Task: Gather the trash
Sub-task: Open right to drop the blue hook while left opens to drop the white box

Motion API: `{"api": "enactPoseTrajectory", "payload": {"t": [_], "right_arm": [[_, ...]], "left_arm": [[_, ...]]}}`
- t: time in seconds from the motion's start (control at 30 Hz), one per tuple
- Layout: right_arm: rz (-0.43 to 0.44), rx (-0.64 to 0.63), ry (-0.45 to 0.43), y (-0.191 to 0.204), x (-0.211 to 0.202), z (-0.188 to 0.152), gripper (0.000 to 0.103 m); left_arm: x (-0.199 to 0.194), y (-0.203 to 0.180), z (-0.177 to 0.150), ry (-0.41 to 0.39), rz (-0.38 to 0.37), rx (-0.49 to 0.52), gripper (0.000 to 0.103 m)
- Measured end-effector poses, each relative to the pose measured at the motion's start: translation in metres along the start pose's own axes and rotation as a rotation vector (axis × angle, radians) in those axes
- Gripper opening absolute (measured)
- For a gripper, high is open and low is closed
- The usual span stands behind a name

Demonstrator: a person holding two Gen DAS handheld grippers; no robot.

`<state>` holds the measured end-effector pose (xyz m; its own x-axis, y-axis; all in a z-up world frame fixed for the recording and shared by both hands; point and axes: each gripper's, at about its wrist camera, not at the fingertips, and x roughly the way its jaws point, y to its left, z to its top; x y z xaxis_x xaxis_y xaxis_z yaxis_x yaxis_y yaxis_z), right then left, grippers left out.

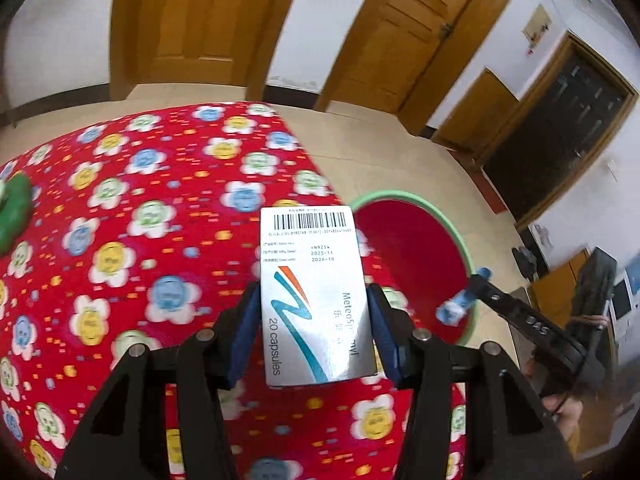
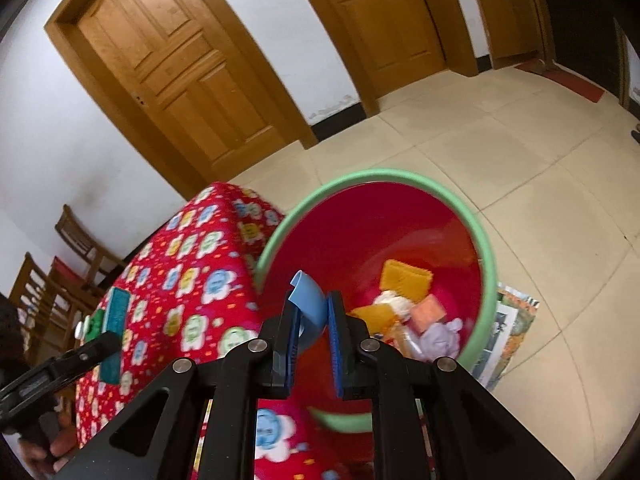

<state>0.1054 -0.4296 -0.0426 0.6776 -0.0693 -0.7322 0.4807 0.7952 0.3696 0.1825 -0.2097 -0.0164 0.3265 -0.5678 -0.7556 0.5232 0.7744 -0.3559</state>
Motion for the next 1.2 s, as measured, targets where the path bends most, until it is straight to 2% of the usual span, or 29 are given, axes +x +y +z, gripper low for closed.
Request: {"api": "enactPoseTrajectory", "payload": {"t": [0.1, 0.27, 0.5, 0.83, 1.0, 1.2], "right_arm": [[-0.012, 0.01, 0.012, -0.01, 0.003, 0.001, 0.017], [-0.009, 0.033, 0.019, -0.025, 0.001, 0.002, 0.027], [-0.001, 0.035, -0.016, -0.038, -0.011, 0.007, 0.028], [-0.003, 0.06, -0.058, -0.054, -0.027, 0.009, 0.028], [0.003, 0.069, -0.067, -0.056, -0.028, 0.009, 0.028], [0.007, 0.051, -0.064, -0.053, -0.031, 0.007, 0.029]], "left_arm": [[0.009, -0.018, 0.001, 0.012, -0.014, 0.023, 0.053], [0.02, -0.043, 0.001, 0.025, -0.033, 0.056, 0.053], [0.038, -0.068, 0.003, 0.043, -0.048, 0.09, 0.053], [0.069, -0.097, -0.002, 0.107, -0.058, 0.166, 0.053], [0.067, -0.107, -0.004, 0.083, -0.046, 0.212, 0.057], [0.057, -0.098, -0.003, 0.062, -0.042, 0.162, 0.057]]}}
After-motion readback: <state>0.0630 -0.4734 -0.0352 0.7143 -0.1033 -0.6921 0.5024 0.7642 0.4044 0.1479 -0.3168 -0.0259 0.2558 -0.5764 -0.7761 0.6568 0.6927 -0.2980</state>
